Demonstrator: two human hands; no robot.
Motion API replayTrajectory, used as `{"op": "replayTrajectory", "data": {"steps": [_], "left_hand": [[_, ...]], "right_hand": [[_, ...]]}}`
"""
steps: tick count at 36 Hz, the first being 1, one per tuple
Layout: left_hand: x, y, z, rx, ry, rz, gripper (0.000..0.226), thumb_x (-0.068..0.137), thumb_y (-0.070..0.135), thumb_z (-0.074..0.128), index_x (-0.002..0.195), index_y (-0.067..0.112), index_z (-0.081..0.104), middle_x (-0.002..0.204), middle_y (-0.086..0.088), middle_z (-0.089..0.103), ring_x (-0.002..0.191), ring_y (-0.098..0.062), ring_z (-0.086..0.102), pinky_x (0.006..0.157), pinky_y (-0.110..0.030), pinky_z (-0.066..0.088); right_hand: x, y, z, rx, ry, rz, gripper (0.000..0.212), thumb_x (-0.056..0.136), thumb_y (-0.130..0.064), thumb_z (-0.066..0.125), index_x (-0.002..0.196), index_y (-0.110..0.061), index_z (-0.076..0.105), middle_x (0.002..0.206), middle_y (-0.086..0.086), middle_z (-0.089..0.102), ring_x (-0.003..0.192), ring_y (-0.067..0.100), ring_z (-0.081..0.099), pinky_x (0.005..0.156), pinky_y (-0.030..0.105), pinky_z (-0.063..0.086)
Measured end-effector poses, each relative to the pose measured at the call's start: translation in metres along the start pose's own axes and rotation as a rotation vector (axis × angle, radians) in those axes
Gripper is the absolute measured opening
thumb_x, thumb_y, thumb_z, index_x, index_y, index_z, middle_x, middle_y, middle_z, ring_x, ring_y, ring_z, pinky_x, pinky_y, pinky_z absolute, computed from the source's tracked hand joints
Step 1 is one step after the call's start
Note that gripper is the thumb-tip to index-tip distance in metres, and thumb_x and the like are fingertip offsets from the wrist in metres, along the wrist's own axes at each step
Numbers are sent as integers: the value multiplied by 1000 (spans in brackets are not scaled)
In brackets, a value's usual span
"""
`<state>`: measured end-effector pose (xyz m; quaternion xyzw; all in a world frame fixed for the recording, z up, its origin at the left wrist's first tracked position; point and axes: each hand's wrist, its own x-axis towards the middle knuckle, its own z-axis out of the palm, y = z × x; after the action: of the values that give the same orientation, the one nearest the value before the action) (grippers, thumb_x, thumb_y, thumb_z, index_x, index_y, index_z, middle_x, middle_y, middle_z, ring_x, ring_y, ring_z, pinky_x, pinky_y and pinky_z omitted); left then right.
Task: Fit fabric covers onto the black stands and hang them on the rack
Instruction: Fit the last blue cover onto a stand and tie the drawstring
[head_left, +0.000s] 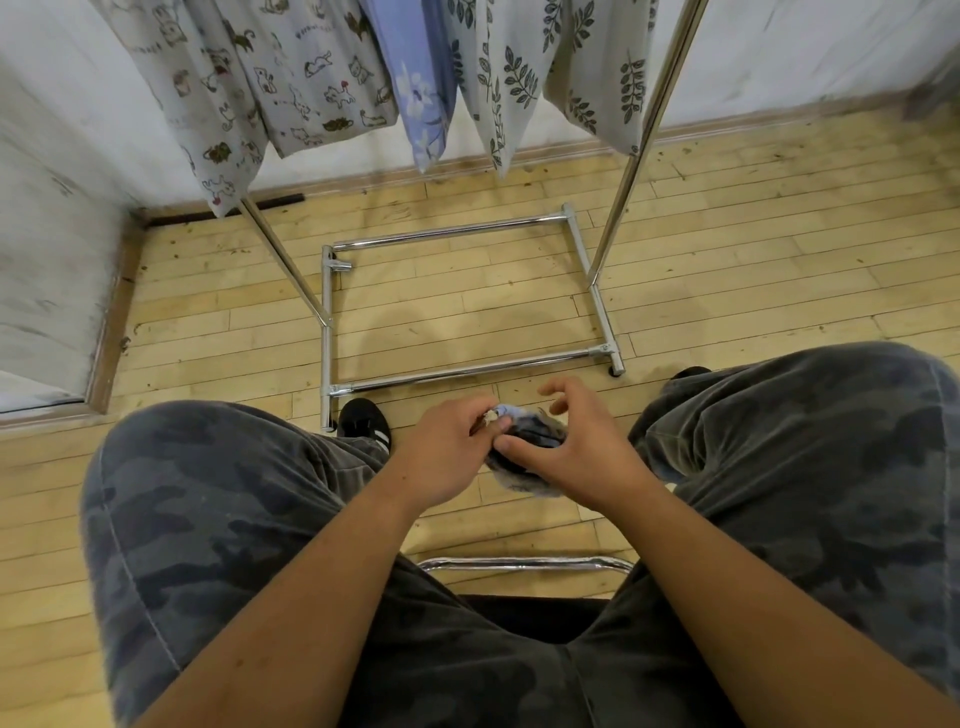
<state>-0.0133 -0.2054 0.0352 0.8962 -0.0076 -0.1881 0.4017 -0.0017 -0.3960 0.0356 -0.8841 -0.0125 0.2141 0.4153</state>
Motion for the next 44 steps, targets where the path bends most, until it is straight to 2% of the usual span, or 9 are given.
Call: {"op": "replayTrajectory", "data": {"steps": [3,6,11,15,22,25,31,39,44], "left_hand": [[-1,-2,0,11,-7,1,19,105,36,52,98,23,65,79,1,64,75,-21,59,73,-49,51],[-2,1,-3,21,-20,46,18,106,35,50,109,30,68,88,11,68,82,-9,61,74,-31,51],[-6,3,-5,80,-31,93,30,107,30,50,83,47,55,74,21,59,72,2,55,63,-16,35],[-6,3,-6,118,-66,96,23,108,27,49,113,37,68,89,25,64,86,7,59,70,-12,42],[-8,6,-8,175,-4,4,14,107,33,48,111,31,61,76,16,59,70,-7,57,60,-23,42],[-9,9,-10,187,37,-21,15,103,35,57,98,26,68,78,10,67,75,-11,63,69,-35,53],[-12,21,-12,139,124,-27,10,96,30,67,87,28,72,73,10,68,67,-2,60,61,-19,50],[-14,32,-10,-127,24,-179,18,90,28,66,80,13,68,54,20,53,49,0,42,52,-18,40],[-15,38,-15,-406,-16,-266,24,89,25,67,85,1,65,58,5,44,50,-9,36,57,-30,35]], "right_hand": [[-2,-4,-3,16,-23,-85,83,79,-57,81,148,-46,37,132,-14,49,116,3,49,89,20,41],[-4,-4,-2,24,-117,-167,56,92,-46,72,144,-47,51,129,-25,58,109,-12,51,98,17,43],[-2,-1,-1,-31,-127,-204,25,99,-43,64,123,-43,69,104,-31,66,98,-19,54,78,1,39],[3,1,3,-131,-66,-199,18,99,-44,63,113,-37,72,98,-20,62,87,-11,51,69,5,34],[10,10,10,-177,-44,-133,26,95,-57,62,91,-34,72,91,-12,67,86,3,57,66,14,36],[7,7,9,-180,-66,-128,22,96,-53,63,84,-35,64,85,-12,63,79,1,55,62,14,35],[5,3,13,-200,-79,-130,25,96,-52,62,81,-32,60,79,-14,55,71,0,51,56,17,33],[5,2,12,-194,-83,-91,28,90,-53,72,84,-27,65,84,-17,46,71,-1,48,55,16,33],[2,-1,12,-121,-99,-63,29,87,-48,77,84,-23,61,80,-14,49,61,3,52,44,6,39]]}}
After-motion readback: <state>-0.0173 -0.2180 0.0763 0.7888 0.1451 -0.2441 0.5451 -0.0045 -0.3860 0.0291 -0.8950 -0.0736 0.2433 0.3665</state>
